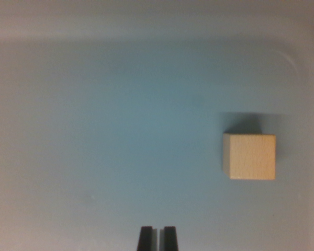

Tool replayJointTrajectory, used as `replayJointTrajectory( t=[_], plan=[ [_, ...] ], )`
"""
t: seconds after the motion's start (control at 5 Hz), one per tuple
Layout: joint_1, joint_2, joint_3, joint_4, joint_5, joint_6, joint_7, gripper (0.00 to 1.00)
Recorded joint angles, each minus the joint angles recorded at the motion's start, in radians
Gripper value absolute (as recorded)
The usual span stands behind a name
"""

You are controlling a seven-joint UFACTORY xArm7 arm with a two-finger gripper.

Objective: Push wooden cube

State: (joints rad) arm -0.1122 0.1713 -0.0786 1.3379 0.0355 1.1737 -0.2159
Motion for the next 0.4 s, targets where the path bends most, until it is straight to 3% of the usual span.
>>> replayJointTrajectory(
  t=[0.2, 0.4],
  plan=[
    [0.0000, 0.000, 0.000, 0.000, 0.0000, 0.000, 0.000, 0.00],
    [-0.0082, 0.026, -0.012, -0.029, 0.0052, -0.047, -0.025, 0.00]
  ],
)
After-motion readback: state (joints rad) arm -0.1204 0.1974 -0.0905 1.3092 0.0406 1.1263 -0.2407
